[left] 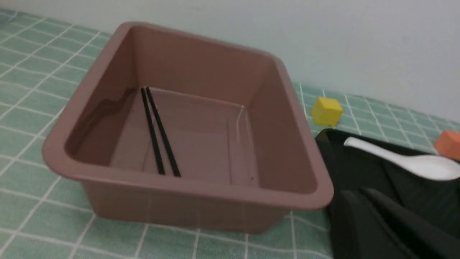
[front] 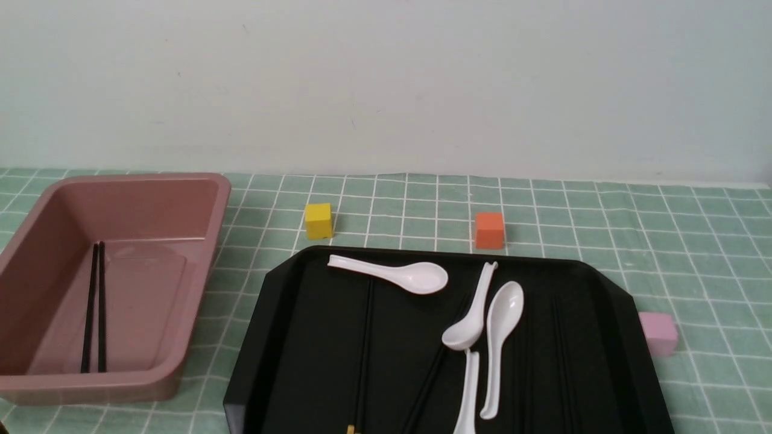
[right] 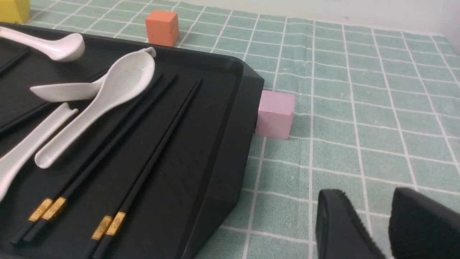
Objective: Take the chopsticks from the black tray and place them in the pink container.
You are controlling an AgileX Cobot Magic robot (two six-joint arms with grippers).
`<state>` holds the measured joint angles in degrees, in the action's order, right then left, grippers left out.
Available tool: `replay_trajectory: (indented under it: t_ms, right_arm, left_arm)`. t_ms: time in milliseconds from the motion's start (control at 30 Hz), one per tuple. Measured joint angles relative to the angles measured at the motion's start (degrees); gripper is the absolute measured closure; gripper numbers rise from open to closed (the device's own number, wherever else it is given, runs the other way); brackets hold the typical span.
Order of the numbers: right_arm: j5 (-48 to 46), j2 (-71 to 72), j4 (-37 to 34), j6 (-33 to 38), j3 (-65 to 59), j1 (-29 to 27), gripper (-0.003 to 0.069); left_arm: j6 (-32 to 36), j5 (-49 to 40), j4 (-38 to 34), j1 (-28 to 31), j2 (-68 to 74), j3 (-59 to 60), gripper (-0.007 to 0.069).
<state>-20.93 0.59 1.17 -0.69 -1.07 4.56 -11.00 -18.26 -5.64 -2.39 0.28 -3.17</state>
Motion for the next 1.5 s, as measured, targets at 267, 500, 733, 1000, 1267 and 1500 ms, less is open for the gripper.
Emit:
replay_trajectory:
  t_ms: [267,500,733,1000,1267,1500]
  right_arm:
    - [0.00,0.00,0.03,0.00,0.00,0.00,0.0419]
    - [0.00,0.00,0.03,0.00,0.00,0.00,0.0419]
    - [0.00,0.00,-0.03,0.00,0.00,0.00,0.0419]
    - [0.00,0.00,-0.03,0.00,0.00,0.00,0.0419]
    - [0.00,0.00,-0.03,0.00,0.00,0.00,0.0419]
    - [0.00,0.00,-0.03,0.00,0.00,0.00,0.0419]
  left_arm:
    - [-1.96,-0.08,2.33,-1.95,-0.97,4.70,0.0608]
    - [-2.01,-3.34,2.46,-1.95,-0.97,4.87,0.0603]
    - [-2.01,-3.41,2.41,-1.95,-0.97,4.87,0.0601]
    - [-2.01,-3.41,2.41,-1.95,-0.97,4.87,0.0595]
    - [-2.01,-3.41,2.41,-1.95,-0.97,4.87,0.0588]
    - [-2.01,-3.41,2.41,-1.95,-0.97,4.87,0.0585]
